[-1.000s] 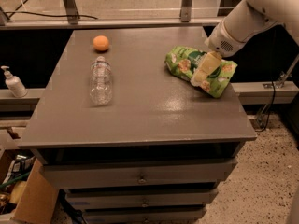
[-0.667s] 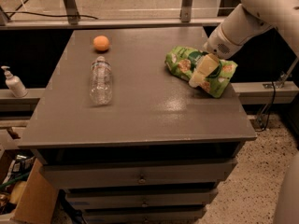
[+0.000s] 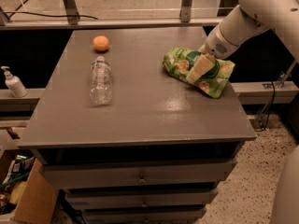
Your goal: Move green rice chip bag near water bottle
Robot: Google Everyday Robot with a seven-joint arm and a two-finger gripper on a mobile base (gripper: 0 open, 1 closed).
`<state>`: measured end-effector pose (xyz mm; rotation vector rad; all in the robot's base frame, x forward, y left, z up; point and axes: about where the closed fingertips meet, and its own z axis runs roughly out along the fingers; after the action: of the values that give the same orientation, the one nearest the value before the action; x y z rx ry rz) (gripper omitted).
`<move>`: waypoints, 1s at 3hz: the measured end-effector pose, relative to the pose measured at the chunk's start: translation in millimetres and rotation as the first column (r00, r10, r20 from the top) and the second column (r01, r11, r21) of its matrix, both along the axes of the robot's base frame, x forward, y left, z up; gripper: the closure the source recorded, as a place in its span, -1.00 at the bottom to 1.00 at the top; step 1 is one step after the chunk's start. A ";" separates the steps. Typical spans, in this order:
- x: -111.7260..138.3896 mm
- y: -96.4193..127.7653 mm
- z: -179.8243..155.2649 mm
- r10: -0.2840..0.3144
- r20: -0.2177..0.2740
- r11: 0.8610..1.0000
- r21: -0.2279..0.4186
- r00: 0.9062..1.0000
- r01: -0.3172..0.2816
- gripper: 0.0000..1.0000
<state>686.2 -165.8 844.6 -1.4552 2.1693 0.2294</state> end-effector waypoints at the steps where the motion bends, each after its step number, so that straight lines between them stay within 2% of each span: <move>1: -0.6 0.4 -1.1 0.003 0.005 1.000 0.000 1.000 -0.003 0.28; 2: -3.0 2.0 -2.4 0.008 0.006 1.000 -0.001 1.000 -0.008 0.74; 3: -3.0 2.1 -1.9 0.008 0.007 1.000 -0.001 1.000 -0.008 1.00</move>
Offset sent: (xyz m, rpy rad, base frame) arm -0.0079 0.0007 0.0015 -0.0033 -0.0185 0.0090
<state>683.2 -163.8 842.7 -1.4631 2.1588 0.2262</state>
